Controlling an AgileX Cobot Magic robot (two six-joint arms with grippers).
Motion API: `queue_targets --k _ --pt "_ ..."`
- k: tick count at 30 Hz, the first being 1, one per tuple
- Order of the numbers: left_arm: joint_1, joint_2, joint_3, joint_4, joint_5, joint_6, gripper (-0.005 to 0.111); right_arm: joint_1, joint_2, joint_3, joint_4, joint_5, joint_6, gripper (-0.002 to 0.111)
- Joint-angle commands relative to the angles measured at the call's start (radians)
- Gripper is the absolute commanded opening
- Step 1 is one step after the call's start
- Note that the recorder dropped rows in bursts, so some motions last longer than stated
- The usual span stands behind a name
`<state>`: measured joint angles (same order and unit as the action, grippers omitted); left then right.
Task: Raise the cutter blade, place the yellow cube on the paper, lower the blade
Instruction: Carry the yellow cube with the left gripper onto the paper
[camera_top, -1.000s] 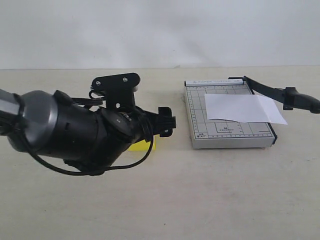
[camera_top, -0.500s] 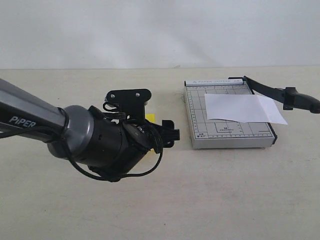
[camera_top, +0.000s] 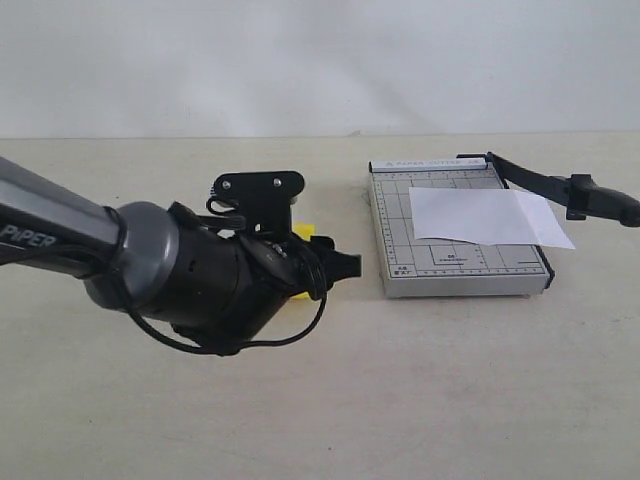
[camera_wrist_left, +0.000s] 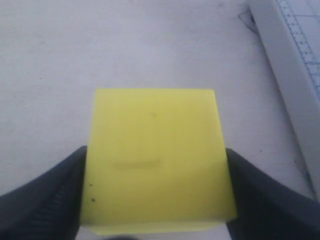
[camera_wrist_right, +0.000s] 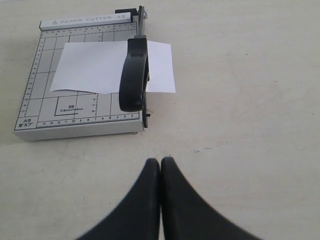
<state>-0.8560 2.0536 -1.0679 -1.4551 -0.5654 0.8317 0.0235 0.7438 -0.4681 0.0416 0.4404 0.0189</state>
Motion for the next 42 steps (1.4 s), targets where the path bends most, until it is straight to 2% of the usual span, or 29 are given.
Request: queue_targets --k 1,4,6,7,9,10,14,17,20,22,27,35,42 --pt "-0.005 -0.139 -0.003 -0.058 -0.007 0.133 0.004 -0.003 -0.003 0.002 0.002 -0.003 -0.011 0.000" --pt "-0.005 -0.235 -0.003 -0.127 0.035 0.230 0.004 -0.003 -0.003 0.002 0.002 -0.003 -0.011 0.000" --pt "-0.005 -0.289 -0.003 -0.160 0.109 0.287 0.004 -0.003 -0.003 0.002 0.002 -0.003 -0.011 0.000" --pt "-0.005 -0.317 -0.003 -0.153 0.227 0.288 0.004 -0.003 -0.003 0.002 0.003 -0.003 -0.011 0.000" --pt "-0.005 -0.312 -0.016 -0.119 0.329 0.233 0.004 -0.003 -0.003 0.002 0.009 -0.003 -0.011 0.000" --pt "-0.005 -0.301 -0.031 -0.102 0.329 0.203 0.004 -0.003 -0.003 0.002 0.009 -0.003 -0.011 0.000" --pt "-0.005 -0.183 -0.190 0.104 0.359 0.058 0.004 -0.003 -0.003 0.002 0.009 -0.003 -0.011 0.000" --pt "-0.005 -0.026 -0.386 0.164 0.354 0.058 0.004 -0.003 -0.003 0.002 0.009 -0.003 -0.011 0.000" --pt "-0.003 0.165 -0.610 0.271 0.456 0.084 0.004 -0.003 -0.003 0.002 0.009 -0.003 -0.011 0.000" --pt "-0.003 0.250 -0.710 0.271 0.472 0.144 0.004 -0.003 -0.003 0.002 0.009 -0.003 -0.011 0.000" --pt "0.015 0.340 -0.779 0.271 0.489 0.246 0.004 -0.003 -0.003 0.002 0.009 0.000 -0.011 0.000" --pt "0.106 0.351 -0.799 0.271 0.661 0.268 0.004 -0.003 -0.003 0.002 0.017 0.020 -0.011 0.000" --pt "0.115 0.351 -0.828 0.278 0.734 0.276 0.004 -0.003 -0.003 0.002 0.017 0.020 -0.011 0.000"
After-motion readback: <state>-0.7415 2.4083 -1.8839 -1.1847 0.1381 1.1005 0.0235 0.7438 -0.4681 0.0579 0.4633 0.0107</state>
